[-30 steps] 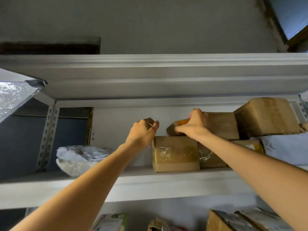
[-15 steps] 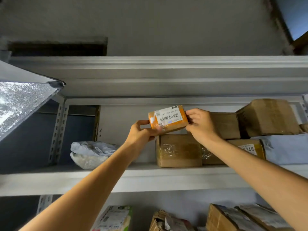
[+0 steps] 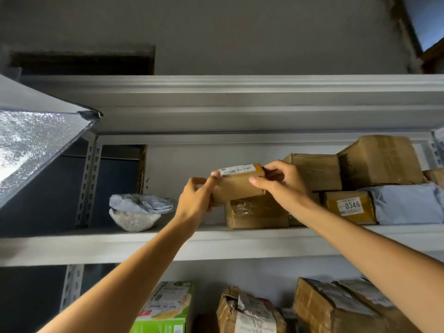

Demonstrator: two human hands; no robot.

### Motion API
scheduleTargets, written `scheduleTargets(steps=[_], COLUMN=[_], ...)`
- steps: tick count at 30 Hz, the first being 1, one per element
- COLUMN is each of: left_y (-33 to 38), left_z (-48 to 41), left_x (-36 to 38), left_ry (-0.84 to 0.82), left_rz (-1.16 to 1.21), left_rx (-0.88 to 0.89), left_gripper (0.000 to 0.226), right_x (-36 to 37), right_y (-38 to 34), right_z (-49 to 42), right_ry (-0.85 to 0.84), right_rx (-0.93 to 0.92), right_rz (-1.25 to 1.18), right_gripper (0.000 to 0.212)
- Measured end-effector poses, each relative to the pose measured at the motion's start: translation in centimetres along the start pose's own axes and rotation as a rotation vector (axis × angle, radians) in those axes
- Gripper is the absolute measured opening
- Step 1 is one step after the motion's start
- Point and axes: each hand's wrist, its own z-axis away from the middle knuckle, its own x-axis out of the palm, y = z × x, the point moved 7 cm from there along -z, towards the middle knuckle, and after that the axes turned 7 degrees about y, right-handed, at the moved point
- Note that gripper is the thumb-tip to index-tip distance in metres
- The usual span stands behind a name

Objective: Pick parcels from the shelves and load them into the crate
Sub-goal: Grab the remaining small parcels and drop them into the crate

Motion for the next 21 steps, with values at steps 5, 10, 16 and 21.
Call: scheduleTargets(steps=[5, 10, 16, 21], left_y=[0.6, 1.5, 2.5, 2.1], left_z=[0.5, 0.4, 0.4, -0.3], left_x=[-1.3, -3.1, -4.2, -5.5], left_ry=[-0.062, -0.077, -0.060, -0.059], left_rz=[0.091, 0.130, 0.033, -0.054], left_rx=[-0.012, 0.059, 0.195, 0.204], left_gripper=[0.072, 0.075, 0.050, 0.023], right_x=[1.5, 2.4, 5.0, 5.8], right_y=[-0.4, -0.1, 0.6, 0.5], right_z=[0.1, 0.1, 0.3, 0.3], right_ry=[0.029, 0.149, 0.039, 0.019], right_rx=[0.048, 0.179, 0.319, 0.218], right_rz=[-0.084, 0.054, 0.060, 0.006], right_gripper=[0.024, 0.039, 0.040, 0.025])
